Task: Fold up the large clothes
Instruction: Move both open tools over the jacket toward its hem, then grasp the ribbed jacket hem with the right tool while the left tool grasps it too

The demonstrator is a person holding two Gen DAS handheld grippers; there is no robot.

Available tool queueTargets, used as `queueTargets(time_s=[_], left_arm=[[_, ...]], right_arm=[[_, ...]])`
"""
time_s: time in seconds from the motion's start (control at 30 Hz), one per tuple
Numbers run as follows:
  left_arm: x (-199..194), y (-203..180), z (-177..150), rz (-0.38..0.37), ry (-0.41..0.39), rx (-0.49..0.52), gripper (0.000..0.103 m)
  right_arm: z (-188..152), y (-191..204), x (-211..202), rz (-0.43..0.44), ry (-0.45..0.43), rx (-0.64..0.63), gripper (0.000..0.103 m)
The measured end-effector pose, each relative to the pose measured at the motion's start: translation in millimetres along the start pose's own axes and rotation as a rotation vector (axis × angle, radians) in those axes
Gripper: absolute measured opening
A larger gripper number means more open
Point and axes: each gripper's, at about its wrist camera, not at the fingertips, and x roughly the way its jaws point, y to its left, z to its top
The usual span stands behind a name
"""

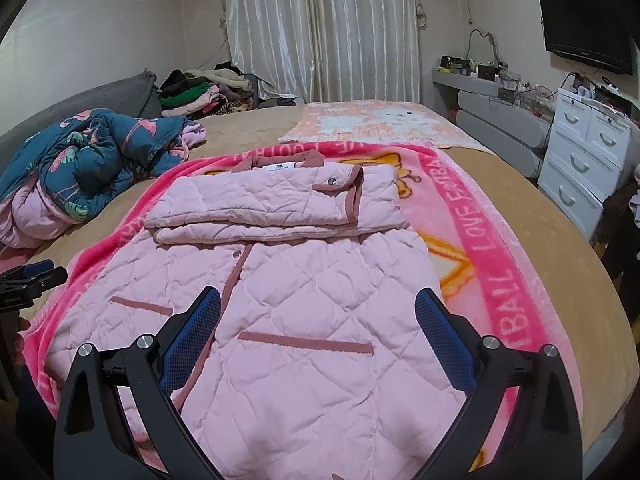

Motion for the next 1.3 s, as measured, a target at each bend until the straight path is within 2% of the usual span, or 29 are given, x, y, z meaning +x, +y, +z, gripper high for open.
queueTargets(time_s=[0.77,1.3], left_arm=[[28,16,-61,0.045,0.145,-0.001,0.094],[31,63,-84,0.118,0.220,-0.080,0.094]], right_arm=[[-36,-21,23,-0.038,0.122,-0.023,0.097],[-58,-55,17,-0.089,0.207,0.013,0.097]])
